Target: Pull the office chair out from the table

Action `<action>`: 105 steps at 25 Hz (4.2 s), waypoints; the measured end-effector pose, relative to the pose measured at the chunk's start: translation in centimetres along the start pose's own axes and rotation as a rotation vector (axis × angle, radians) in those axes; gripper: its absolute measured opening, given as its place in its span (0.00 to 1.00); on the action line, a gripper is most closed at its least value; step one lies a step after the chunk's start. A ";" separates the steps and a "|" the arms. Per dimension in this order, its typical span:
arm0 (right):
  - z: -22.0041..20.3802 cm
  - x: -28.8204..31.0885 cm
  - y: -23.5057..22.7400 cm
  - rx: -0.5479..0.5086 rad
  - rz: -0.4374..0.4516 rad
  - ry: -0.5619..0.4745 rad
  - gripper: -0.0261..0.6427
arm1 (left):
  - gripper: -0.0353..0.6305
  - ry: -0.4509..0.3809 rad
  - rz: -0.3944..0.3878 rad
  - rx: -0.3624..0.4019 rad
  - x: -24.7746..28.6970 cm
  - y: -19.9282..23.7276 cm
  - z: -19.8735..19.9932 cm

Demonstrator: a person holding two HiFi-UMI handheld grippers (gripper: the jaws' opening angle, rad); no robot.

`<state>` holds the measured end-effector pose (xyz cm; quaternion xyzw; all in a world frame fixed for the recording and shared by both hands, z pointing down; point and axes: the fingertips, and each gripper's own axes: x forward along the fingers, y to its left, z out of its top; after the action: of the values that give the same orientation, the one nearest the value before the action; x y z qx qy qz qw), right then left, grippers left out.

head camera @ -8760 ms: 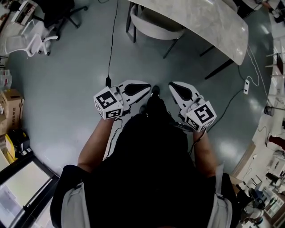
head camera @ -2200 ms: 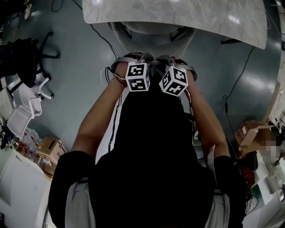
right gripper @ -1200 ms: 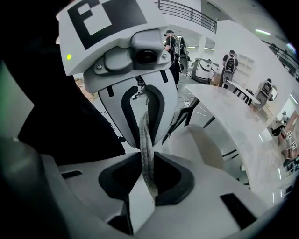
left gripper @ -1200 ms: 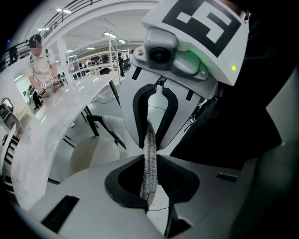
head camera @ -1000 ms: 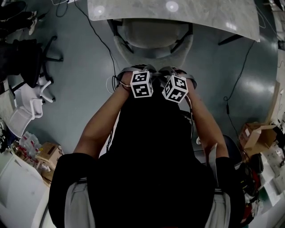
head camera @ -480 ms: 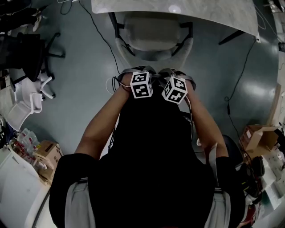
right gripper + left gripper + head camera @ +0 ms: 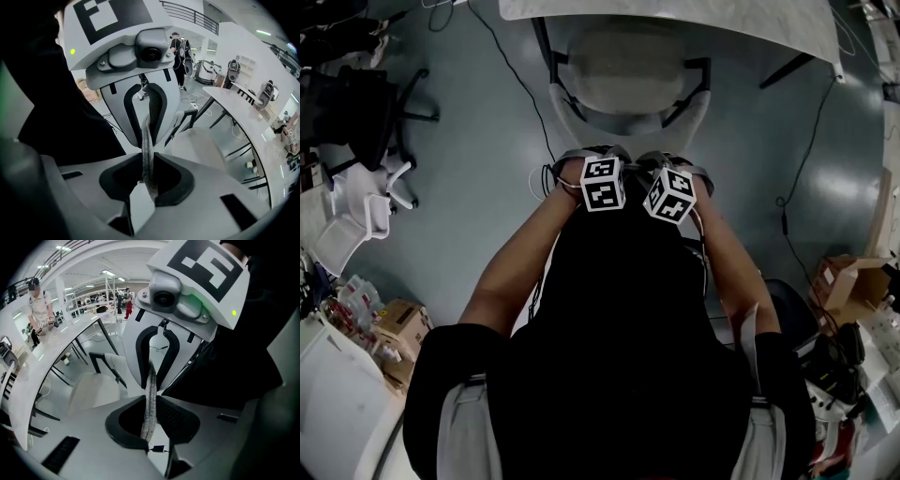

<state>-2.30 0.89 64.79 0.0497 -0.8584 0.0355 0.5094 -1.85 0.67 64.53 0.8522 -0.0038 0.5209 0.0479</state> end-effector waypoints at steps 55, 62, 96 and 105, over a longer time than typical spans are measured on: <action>-5.2 -2.2 20.3 0.064 -0.042 0.013 0.15 | 0.12 0.010 -0.034 0.062 1.5 -21.2 1.4; -5.2 -2.2 20.1 0.081 -0.065 0.034 0.15 | 0.15 0.014 0.030 0.123 2.0 -21.2 1.2; -5.9 -1.6 21.5 0.046 -0.076 0.037 0.15 | 0.15 0.035 0.018 0.130 3.5 -22.4 0.9; -7.1 -2.7 22.1 0.068 -0.063 0.043 0.15 | 0.15 0.009 -0.002 0.132 3.7 -23.5 2.4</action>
<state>2.49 23.78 65.59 0.0930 -0.8436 0.0495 0.5265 3.30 24.06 64.91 0.8512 0.0315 0.5239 -0.0079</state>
